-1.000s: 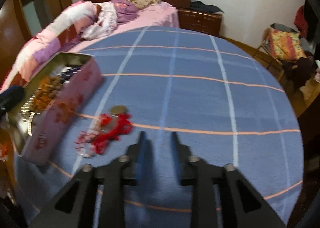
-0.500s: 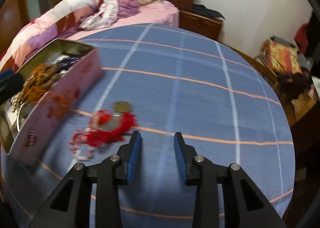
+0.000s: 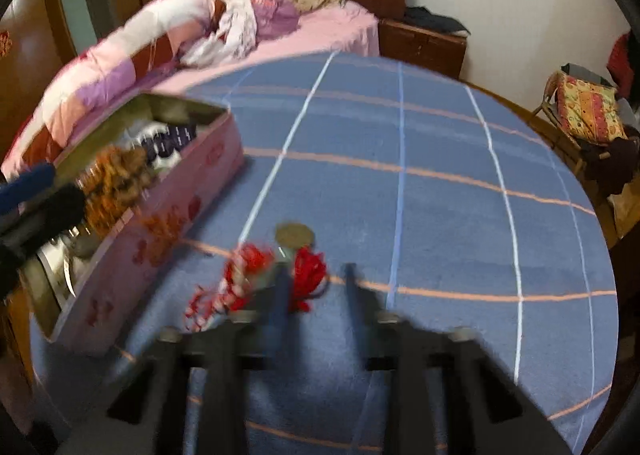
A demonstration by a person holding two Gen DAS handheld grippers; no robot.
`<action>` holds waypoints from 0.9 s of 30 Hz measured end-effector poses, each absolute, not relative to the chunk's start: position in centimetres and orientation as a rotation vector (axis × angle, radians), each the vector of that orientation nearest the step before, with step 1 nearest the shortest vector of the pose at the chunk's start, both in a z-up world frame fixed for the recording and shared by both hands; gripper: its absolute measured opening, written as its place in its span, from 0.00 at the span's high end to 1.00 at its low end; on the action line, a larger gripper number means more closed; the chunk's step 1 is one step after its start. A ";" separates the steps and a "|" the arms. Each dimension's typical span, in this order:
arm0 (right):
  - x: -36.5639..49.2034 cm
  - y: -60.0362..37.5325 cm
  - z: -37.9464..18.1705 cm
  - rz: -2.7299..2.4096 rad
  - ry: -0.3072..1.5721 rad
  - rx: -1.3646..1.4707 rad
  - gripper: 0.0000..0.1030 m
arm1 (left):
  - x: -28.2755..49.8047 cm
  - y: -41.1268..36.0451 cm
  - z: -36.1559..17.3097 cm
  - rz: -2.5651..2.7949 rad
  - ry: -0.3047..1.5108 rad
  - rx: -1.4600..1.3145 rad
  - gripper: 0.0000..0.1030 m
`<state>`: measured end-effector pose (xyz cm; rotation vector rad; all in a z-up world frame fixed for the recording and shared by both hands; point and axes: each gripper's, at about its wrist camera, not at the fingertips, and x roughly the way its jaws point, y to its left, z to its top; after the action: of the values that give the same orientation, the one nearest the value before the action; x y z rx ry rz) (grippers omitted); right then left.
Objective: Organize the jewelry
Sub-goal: 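Grasp the red tassel charm with the right gripper while the left gripper grasps the red-and-white bead bracelet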
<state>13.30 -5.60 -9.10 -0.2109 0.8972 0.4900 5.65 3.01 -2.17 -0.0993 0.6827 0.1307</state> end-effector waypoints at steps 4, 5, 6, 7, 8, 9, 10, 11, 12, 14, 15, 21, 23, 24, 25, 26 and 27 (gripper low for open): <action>13.1 -7.6 -9.2 0.429 0.888 -0.250 0.93 | 5.4 2.5 -1.9 0.101 0.673 -0.101 0.27; 13.1 -8.3 -9.2 0.413 0.885 -0.254 0.93 | 5.3 2.1 -1.9 0.087 0.670 -0.097 0.27; 13.2 -9.3 -9.2 0.395 0.891 -0.247 0.93 | 5.3 1.5 -1.8 0.071 0.667 -0.086 0.27; 13.2 -10.3 -9.1 0.369 0.892 -0.252 0.93 | 5.3 0.9 -1.8 0.062 0.666 -0.076 0.27; 13.3 -11.0 -9.1 0.347 0.891 -0.258 0.93 | 5.2 0.2 -1.8 0.042 0.665 -0.063 0.27; 13.3 -11.8 -9.2 0.332 0.890 -0.256 0.93 | 5.2 -0.7 -1.8 0.020 0.664 -0.047 0.27; 13.3 -12.8 -9.2 0.321 0.893 -0.243 0.93 | 5.3 -1.3 -1.8 0.008 0.664 -0.030 0.27; 13.2 -13.4 -9.1 0.313 0.895 -0.238 0.93 | 5.4 -2.1 -1.8 -0.006 0.665 -0.010 0.27; 13.2 -13.9 -9.0 0.306 0.896 -0.235 0.93 | 5.5 -3.0 -1.9 -0.026 0.670 0.004 0.27; 13.0 -14.6 -9.0 0.303 0.892 -0.225 0.93 | 6.0 -4.7 -2.4 -0.062 0.679 0.021 0.27; 12.8 -14.9 -9.1 0.305 0.885 -0.221 0.93 | 6.4 -5.2 -2.7 -0.072 0.687 0.032 0.29; 13.3 -14.1 -9.0 0.324 0.872 -0.212 0.93 | 9.9 -6.5 -5.9 -0.060 0.833 0.047 0.57; 13.3 -14.4 -9.0 0.332 0.873 -0.201 0.92 | 10.5 -6.2 -6.6 -0.033 0.858 0.039 0.57; 13.3 -14.4 -9.0 0.337 0.873 -0.198 0.92 | 10.7 -6.1 -6.8 -0.022 0.865 0.040 0.57; 13.2 -14.6 -9.1 0.339 0.872 -0.197 0.91 | 10.7 -6.1 -7.0 -0.013 0.871 0.045 0.57; 13.2 -14.5 -9.1 0.341 0.871 -0.199 0.91 | 10.9 -6.0 -7.3 -0.004 0.884 0.043 0.57; 13.1 -14.5 -9.1 0.342 0.869 -0.203 0.91 | 11.3 -5.8 -7.5 -0.011 0.904 0.026 0.57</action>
<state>13.13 -14.45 -9.11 -0.2027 0.8693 0.3423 11.25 -5.83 -7.53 0.0256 0.9044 -0.0113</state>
